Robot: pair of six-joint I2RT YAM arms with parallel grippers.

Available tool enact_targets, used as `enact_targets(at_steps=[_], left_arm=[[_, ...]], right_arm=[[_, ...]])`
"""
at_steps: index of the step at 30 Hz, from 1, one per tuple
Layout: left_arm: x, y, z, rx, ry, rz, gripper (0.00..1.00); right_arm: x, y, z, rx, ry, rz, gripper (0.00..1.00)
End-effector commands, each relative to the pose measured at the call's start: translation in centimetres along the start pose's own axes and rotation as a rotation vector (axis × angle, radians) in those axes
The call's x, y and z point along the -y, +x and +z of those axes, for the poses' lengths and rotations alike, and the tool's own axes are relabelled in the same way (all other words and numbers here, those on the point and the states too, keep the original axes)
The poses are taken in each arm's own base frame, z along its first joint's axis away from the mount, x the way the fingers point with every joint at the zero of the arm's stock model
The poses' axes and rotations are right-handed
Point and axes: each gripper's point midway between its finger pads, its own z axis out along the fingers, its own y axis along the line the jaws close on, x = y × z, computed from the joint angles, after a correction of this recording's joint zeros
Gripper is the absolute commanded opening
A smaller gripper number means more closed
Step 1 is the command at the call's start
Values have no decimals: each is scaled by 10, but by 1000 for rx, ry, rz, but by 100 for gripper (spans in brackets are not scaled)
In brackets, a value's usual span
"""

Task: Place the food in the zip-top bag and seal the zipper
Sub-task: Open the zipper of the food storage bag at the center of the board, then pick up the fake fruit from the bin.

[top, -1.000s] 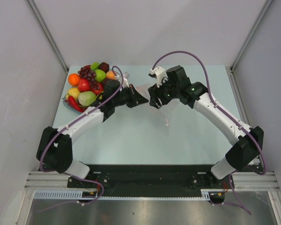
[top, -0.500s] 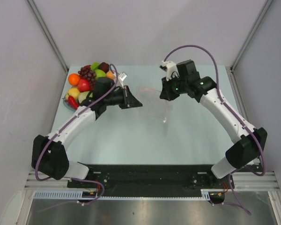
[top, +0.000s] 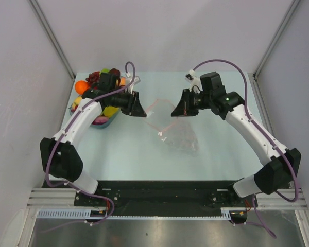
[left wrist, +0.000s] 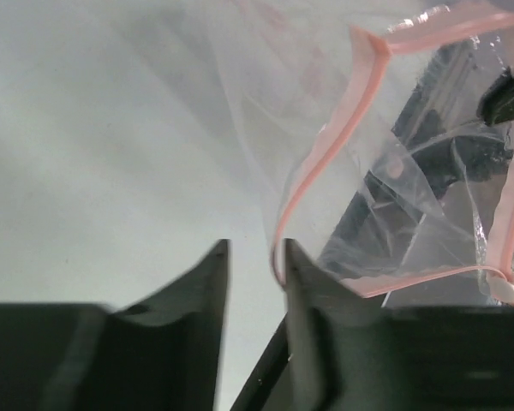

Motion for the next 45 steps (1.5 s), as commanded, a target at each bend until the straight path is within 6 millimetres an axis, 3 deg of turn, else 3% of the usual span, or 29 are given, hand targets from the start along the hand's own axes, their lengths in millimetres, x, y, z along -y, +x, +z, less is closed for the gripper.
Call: enact_targets(at_steps=[1,2,3,5,6,12,15,19,22,27,33,37,40,45], left_arm=[[-8,-15,-25,68,-17,54,49],[-11,-24,-33,104,-26,58,55],[-12,-30,-43,133,-32,62,67],[-25,-46,-72,211,-64,60,77],[-28,-52,-84,243,-92,56,86],[-109,-69,-171,459,-479,-52,100],[-152,-80,-215,543,-746,-107,99],[-181,-103,-239,621,-892,-131,98],[-207,-112,-244,639,-957,-197,94],[-255,-121,-227,579,-986,-278,91],[-281,-119,-197,529,-966,-342,95],[-301,-113,-165,468,-953,-362,97],[-313,-113,-153,448,-961,-369,96],[-332,-114,-152,440,-1000,-376,90]], right_arm=[[6,-22,26,45,-28,129,0],[11,-25,29,53,-14,137,0],[15,-27,32,59,-2,139,0],[19,-32,38,72,5,131,0],[18,-34,41,83,-1,120,0],[22,-43,56,116,2,107,0],[25,-47,60,131,7,107,0],[28,-48,64,133,11,115,0],[30,-50,65,139,15,116,0],[36,-55,64,156,26,114,0],[42,-59,61,169,43,104,0],[48,-58,62,163,57,105,0],[53,-59,61,163,66,107,0],[53,-61,59,169,63,110,0]])
